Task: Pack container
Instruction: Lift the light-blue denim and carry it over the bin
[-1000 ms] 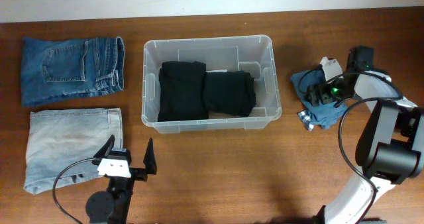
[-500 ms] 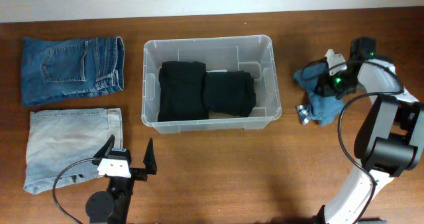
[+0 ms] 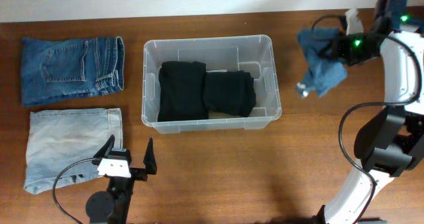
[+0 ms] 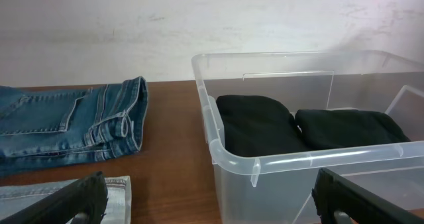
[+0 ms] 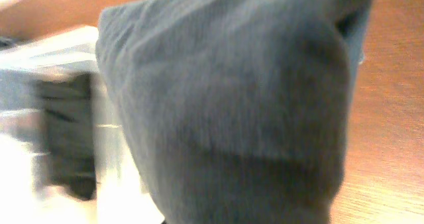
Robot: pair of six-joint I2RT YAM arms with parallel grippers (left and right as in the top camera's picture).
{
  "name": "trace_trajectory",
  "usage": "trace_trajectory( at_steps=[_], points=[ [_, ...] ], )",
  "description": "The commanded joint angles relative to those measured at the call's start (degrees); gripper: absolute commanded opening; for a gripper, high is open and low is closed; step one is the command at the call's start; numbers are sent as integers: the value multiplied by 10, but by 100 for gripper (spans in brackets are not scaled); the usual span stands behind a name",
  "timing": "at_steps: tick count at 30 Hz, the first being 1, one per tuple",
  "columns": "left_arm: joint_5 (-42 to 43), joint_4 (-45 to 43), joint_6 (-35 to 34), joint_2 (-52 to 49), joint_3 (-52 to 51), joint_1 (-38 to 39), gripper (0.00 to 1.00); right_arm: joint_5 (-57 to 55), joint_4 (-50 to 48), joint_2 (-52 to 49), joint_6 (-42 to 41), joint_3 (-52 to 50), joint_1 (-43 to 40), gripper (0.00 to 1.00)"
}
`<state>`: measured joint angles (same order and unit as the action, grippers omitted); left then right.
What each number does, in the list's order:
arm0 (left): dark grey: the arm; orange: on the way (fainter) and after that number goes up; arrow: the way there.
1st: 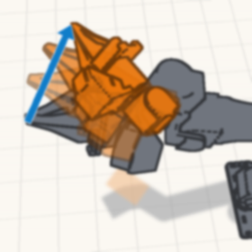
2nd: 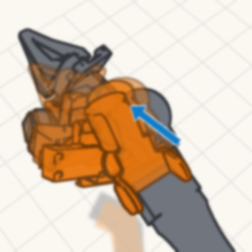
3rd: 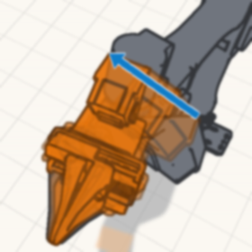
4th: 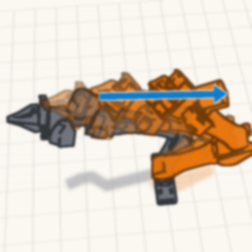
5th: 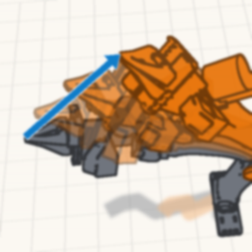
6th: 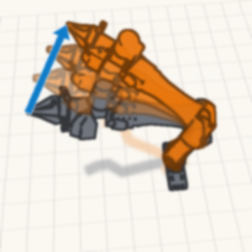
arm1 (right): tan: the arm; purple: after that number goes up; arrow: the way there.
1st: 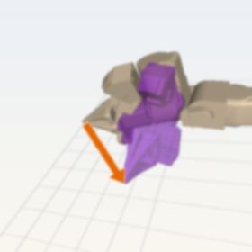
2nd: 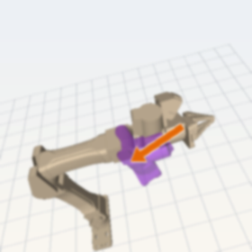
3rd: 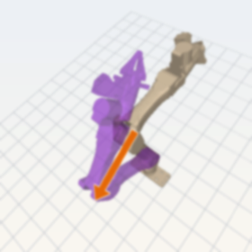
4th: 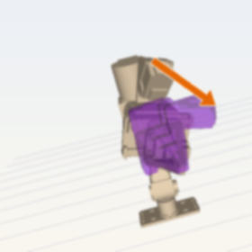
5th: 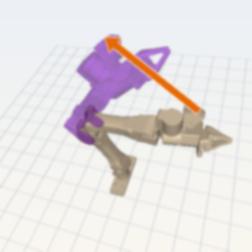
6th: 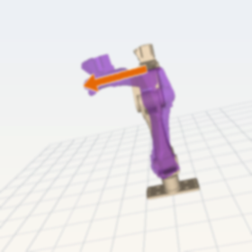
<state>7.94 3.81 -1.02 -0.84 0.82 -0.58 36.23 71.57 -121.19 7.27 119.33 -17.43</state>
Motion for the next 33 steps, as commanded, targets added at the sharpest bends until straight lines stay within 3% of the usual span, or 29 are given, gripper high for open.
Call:
trace_trajectory(
  at_steps=[1,5,10,16,23,33],
  points=[
    [-2,1,9,4,-3,-3,99,151,35,2,-25,72,2,5],
    [-2,1,9,4,-3,-3,99,233,102,10,-53,131,13,5],
    [-2,1,9,4,-3,-3,100,251,172,20,-78,141,56,5],
    [-2,1,9,4,-3,-3,99,242,172,19,-88,138,134,4],
    [-2,1,9,4,-3,-3,99,75,104,18,-234,118,221,4],
    [-2,1,9,4,-3,-3,99,-9,-77,18,-409,0,310,4]
  ],
)
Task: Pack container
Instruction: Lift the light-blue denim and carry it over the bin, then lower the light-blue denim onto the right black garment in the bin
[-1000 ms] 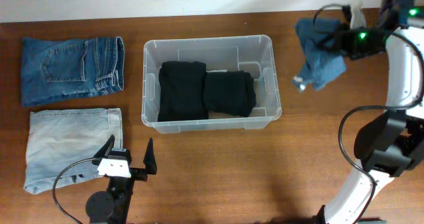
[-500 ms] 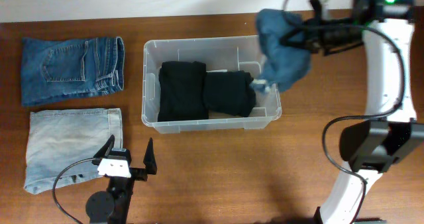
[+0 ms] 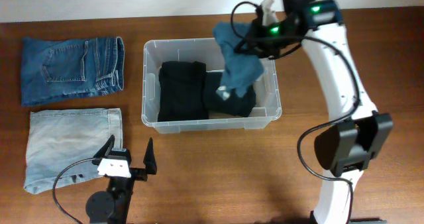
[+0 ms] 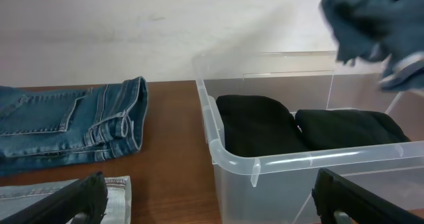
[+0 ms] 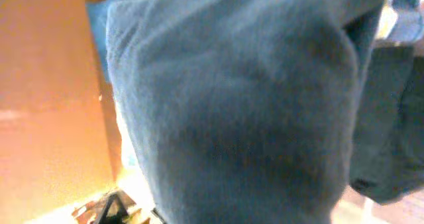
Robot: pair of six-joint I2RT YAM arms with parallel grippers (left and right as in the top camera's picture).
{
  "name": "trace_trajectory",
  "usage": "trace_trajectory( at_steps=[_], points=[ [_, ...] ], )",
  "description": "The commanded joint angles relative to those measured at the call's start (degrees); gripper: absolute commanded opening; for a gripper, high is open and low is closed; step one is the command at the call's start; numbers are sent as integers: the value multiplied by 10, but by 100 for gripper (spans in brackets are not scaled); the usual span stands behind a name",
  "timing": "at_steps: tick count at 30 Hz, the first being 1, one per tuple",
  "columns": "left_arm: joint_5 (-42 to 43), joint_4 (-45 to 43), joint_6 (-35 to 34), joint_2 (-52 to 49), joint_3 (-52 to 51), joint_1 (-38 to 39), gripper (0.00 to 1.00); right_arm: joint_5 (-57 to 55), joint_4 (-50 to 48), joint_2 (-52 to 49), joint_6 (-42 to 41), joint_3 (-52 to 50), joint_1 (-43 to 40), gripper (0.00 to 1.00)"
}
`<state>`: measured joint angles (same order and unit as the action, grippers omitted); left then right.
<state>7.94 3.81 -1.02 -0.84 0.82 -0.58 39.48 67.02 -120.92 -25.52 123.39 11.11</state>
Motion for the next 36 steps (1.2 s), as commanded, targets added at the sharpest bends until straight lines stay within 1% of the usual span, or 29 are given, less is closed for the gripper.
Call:
trace_trajectory(
  at_steps=[1,5,10,13,15,16,17,18,19,20,21,22,25,30,33,36],
  points=[
    [-2,1,9,4,-3,-3,99,-42,-49,16,-82,-55,29,4],
    [-2,1,9,4,-3,-3,99,-43,-93,16,-84,-105,36,4],
    [-2,1,9,4,-3,-3,100,-92,-87,16,-84,-128,32,5],
    [-2,1,9,4,-3,-3,100,-107,-83,16,-64,-135,27,6],
    [-2,1,9,4,-3,-3,99,-109,-81,15,-47,-135,23,10],
    [-2,1,9,4,-3,-3,99,-113,-78,15,-47,-135,23,20],
    [-2,1,9,4,-3,-3,99,-119,-76,15,-47,-135,23,37],
    [-2,1,9,4,-3,-3,99,-127,-74,15,-47,-135,22,59],
    [-2,1,9,4,-3,-3,99,-138,-70,15,-47,-135,22,77],
    [-2,1,9,4,-3,-3,99,-152,-66,15,-47,-135,22,88],
    [-2,1,9,4,-3,-3,99,-168,-62,15,-47,-135,22,96],
    [-2,1,9,4,-3,-3,99,-187,-58,15,-47,-135,22,99],
    [-2,1,9,4,-3,-3,99,-234,-49,15,-42,-135,22,99],
    [-2,1,9,4,-3,-3,99,-234,-45,18,13,-118,23,99],
    [-2,1,9,4,-3,-3,99,-232,-31,19,55,-83,28,100],
    [-2,1,9,4,-3,-3,99,-228,-23,20,76,-57,40,98]
  ],
)
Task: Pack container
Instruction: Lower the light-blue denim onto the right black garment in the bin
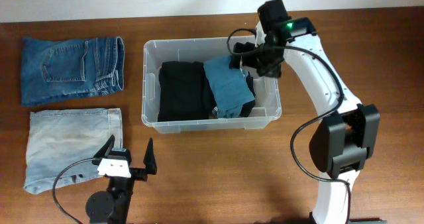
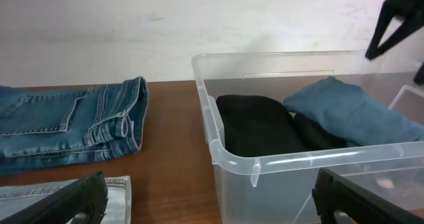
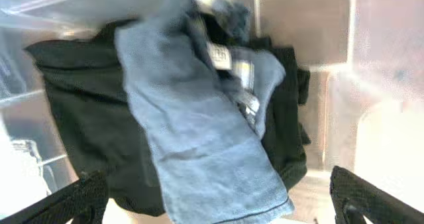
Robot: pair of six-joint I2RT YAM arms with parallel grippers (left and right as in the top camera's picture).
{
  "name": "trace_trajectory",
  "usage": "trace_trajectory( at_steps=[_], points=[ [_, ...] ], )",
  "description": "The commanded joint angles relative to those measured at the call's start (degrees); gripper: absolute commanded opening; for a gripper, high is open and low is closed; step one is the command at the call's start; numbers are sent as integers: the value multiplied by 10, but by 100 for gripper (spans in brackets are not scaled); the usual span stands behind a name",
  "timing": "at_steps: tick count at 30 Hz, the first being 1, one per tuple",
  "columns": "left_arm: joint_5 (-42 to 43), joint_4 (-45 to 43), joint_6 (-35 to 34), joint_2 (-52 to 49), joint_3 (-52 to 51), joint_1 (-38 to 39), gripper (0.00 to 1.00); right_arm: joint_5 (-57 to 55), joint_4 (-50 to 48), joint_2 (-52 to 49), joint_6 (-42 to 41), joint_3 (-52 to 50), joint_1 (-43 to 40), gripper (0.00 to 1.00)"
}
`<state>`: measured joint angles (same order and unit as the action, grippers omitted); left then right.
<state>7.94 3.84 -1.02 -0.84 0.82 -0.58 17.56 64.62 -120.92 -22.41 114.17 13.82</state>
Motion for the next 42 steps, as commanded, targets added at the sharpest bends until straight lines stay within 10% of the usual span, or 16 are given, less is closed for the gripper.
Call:
trace_trajectory(
  at_steps=[1,11,16,42],
  points=[
    [-2,1,9,4,-3,-3,99,-9,-1,20,47,38,20,93],
    [-2,1,9,4,-3,-3,100,-88,-19,-35,50,37,70,24],
    [-2,1,9,4,-3,-3,99,-127,-20,-78,50,37,72,5],
    [-2,1,9,4,-3,-3,99,-151,-39,-94,50,98,71,4]
  ],
)
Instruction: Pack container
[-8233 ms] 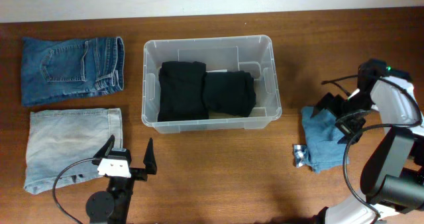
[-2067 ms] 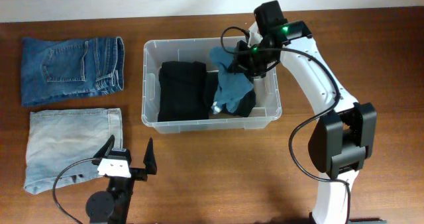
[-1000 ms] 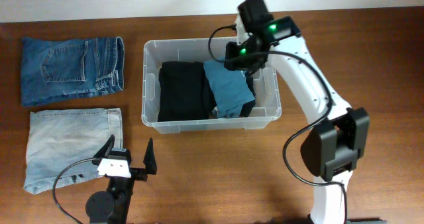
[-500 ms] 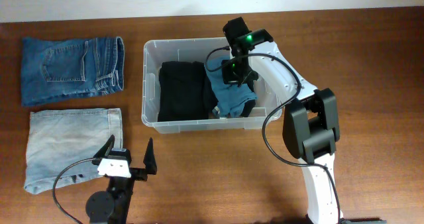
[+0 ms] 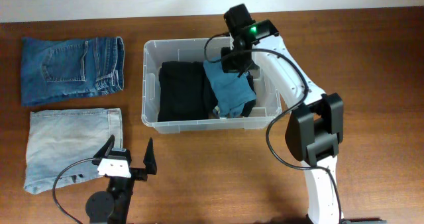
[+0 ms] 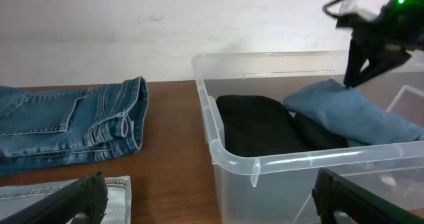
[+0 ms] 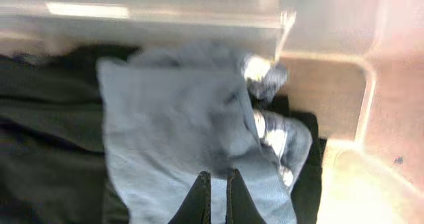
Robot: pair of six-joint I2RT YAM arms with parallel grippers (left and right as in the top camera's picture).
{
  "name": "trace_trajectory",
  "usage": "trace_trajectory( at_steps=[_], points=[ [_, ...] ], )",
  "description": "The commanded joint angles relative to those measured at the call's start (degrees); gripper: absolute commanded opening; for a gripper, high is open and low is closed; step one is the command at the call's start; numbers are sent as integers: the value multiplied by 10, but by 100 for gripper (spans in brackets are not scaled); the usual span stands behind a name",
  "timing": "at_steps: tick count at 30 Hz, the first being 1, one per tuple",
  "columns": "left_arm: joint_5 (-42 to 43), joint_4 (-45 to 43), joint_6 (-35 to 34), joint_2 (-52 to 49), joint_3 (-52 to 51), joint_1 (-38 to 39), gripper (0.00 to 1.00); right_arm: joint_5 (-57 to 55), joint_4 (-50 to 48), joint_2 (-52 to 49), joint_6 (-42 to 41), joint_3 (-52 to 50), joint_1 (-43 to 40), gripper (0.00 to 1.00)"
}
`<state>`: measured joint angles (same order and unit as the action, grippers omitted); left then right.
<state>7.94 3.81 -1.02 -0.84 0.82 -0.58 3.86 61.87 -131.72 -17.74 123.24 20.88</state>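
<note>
The clear plastic container stands mid-table and holds two folded black garments. A blue garment lies on top of the right black one, rumpled at its far end. My right gripper reaches into the container at that far end. In the right wrist view its fingers are shut side by side just over the blue garment, with nothing held. My left gripper rests open near the table's front edge, in front of the container's rim.
Folded dark blue jeans lie at the far left of the table. Folded light blue jeans lie nearer the front left, beside my left gripper. The right arm crosses over the container's right side.
My right gripper was wide open above the dropped blue garment. Now it is shut and sits lower and further left, at the garment's far end. The left arm has not moved.
My right gripper first held the blue garment in the air right of the container. Then it held it over the container's far right corner. Then the garment lay on the right black garment with the gripper open. Now the gripper is shut over it.
</note>
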Motion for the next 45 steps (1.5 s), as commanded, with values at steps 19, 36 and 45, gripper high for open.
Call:
trace_trajectory(
  at_steps=[19,36,45],
  points=[
    [-2,1,9,4,-3,-3,100,-20,-51,-58,4,-5,2,4],
    [-2,1,9,4,-3,-3,100,-42,81,94,4,35,1,5],
    [-2,1,9,4,-3,-3,99,-24,188,102,3,5,5,8]
  ],
)
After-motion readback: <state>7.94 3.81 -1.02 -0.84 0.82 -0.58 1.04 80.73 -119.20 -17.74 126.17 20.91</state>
